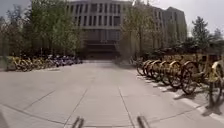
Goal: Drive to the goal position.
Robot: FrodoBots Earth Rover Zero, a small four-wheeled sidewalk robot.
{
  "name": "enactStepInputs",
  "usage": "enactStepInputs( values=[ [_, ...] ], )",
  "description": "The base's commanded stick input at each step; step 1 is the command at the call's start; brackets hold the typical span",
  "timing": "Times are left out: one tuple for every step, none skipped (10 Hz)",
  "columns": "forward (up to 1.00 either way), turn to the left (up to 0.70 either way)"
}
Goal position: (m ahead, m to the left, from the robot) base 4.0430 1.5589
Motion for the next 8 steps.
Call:
enactStepInputs(
  values=[
    [0.7,0.0],
    [0.7,0.0],
    [0.7,0.0],
    [0.7,0.0],
    [0.7,0.0],
    [0.7,0.0],
    [0.7,0.0],
    [0.7,0.0]
  ],
)
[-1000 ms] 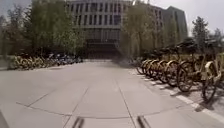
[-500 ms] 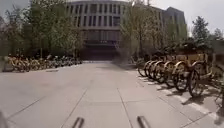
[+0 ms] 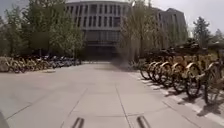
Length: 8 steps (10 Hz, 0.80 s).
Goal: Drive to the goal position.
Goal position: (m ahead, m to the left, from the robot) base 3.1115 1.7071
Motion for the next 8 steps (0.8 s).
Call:
enactStepInputs(
  values=[
    [0.7,0.0],
    [0.7,0.0],
    [0.7,0.0],
    [0.7,0.0],
    [0.7,0.0],
    [0.7,0.0],
    [0.7,0.0],
    [0.7,0.0]
  ],
)
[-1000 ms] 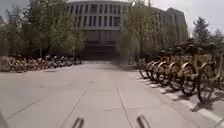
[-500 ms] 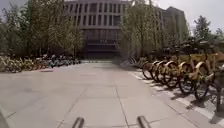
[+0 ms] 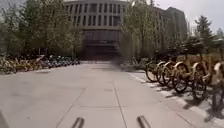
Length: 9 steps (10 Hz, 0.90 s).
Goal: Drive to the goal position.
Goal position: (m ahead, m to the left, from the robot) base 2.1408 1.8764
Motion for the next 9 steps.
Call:
enactStepInputs(
  values=[
    [0.7,0.0],
    [0.7,0.0],
    [0.7,0.0],
    [0.7,0.0],
    [0.7,0.0],
    [0.7,0.0],
    [0.7,0.0],
    [0.7,0.0],
    [0.7,0.0]
  ],
)
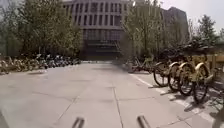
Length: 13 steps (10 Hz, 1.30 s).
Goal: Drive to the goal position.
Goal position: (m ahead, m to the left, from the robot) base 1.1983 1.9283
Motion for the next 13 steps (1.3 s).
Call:
enactStepInputs(
  values=[
    [0.7,0.0],
    [0.7,0.0],
    [0.7,0.0],
    [0.7,0.0],
    [0.7,0.0],
    [0.7,0.0],
    [0.7,0.0],
    [0.7,0.0],
    [0.7,0.0],
    [0.7,0.0],
    [0.7,0.0],
    [0.7,0.0],
    [0.7,0.0]
  ],
)
